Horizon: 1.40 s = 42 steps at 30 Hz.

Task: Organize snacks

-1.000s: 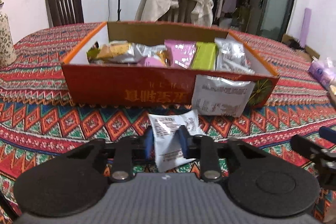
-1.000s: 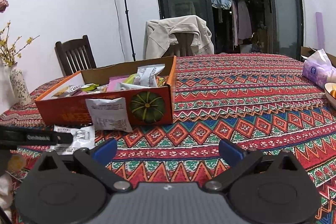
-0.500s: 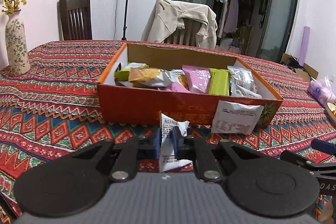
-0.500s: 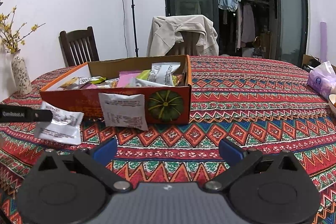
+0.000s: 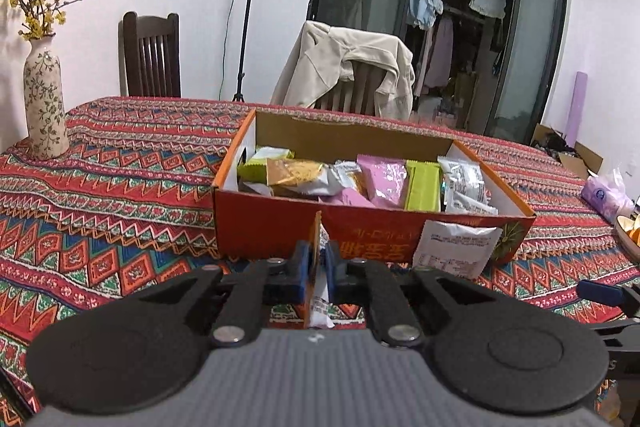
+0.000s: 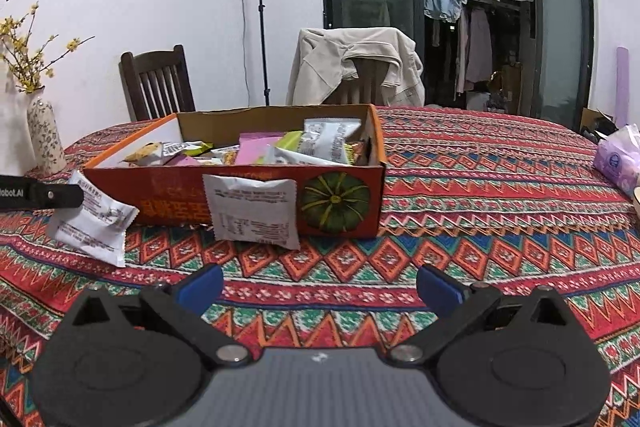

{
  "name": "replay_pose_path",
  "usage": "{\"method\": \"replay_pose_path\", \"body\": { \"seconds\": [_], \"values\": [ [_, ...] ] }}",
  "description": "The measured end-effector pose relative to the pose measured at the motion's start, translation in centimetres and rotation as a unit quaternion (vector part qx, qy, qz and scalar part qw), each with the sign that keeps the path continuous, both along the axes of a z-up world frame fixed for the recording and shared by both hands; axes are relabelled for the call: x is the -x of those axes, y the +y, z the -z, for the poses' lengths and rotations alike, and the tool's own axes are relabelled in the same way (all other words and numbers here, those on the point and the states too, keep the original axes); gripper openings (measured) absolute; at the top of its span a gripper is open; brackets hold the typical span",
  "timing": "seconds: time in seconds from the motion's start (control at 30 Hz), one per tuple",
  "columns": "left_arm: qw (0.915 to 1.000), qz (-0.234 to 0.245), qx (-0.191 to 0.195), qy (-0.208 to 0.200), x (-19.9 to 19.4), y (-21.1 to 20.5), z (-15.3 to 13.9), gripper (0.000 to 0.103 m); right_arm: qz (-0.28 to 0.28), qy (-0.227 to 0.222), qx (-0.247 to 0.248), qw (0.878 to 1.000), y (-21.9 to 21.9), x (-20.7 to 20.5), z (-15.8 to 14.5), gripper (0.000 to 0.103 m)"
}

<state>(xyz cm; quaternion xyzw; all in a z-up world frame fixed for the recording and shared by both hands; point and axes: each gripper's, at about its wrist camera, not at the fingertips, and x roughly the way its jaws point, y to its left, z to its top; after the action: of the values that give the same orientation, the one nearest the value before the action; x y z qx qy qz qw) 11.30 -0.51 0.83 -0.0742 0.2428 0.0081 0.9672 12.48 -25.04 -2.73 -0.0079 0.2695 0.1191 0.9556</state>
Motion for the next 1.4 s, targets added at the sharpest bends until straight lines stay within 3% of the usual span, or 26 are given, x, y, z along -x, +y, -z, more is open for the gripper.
{"method": "replay_pose_path", "body": {
  "seconds": [0.33, 0.57, 0.63, 0.67, 0.73, 0.83, 1.1, 1.13, 1.23, 1.27, 1.4],
  "values": [
    [0.9998, -0.005, 0.005, -0.018, 0.3, 1.8, -0.4, 0.008, -0.015, 0.013, 0.023, 1.0, 4.5, -5.3, 0.2, 0.103],
    [0.9999, -0.006, 0.015, 0.003, -0.4, 3.3, 0.9, 0.008, -0.017, 0.039, 0.012, 0.999, 5.8, -8.0, 0.9, 0.099],
    [0.9996, -0.009, 0.02, 0.016, -0.7, 3.7, 1.4, 0.008, -0.022, 0.039, 0.012, 0.999, 5.9, -7.8, 1.0, 0.08],
    [0.9994, -0.009, 0.024, 0.022, -0.8, 3.9, 1.7, 0.008, -0.023, 0.042, 0.012, 0.999, 6.0, -7.7, 1.0, 0.076],
    [0.9991, -0.01, 0.028, 0.031, -0.9, 4.2, 2.1, 0.008, -0.032, 0.043, 0.011, 0.998, 6.0, -7.5, 1.1, 0.052],
    [0.999, -0.012, 0.026, 0.035, -0.7, 4.5, 2.2, 0.01, -0.043, 0.041, 0.014, 0.998, 6.0, -7.0, 0.9, 0.033],
    [0.9987, -0.021, 0.008, 0.046, -0.1, 5.6, 2.1, 0.012, -0.099, 0.012, 0.003, 0.995, 5.8, -2.7, 0.2, 0.01],
    [0.9986, -0.02, 0.004, 0.05, -0.1, 5.7, 2.2, 0.018, -0.105, 0.007, 0.002, 0.994, 5.8, -2.1, 0.0, 0.01],
    [0.998, -0.008, -0.01, 0.062, -0.1, 5.6, 2.5, 0.059, -0.116, -0.003, -0.003, 0.993, 5.5, -0.6, -0.4, 0.01],
    [0.9978, -0.004, -0.017, 0.064, -0.1, 5.5, 2.6, 0.069, -0.117, -0.005, -0.006, 0.993, 5.4, -0.2, -0.5, 0.01],
    [0.9938, 0.048, -0.056, 0.083, 0.0, 4.5, 3.1, 0.085, -0.114, -0.006, -0.019, 0.993, 4.6, 0.9, -0.6, 0.01]
  ]
}}
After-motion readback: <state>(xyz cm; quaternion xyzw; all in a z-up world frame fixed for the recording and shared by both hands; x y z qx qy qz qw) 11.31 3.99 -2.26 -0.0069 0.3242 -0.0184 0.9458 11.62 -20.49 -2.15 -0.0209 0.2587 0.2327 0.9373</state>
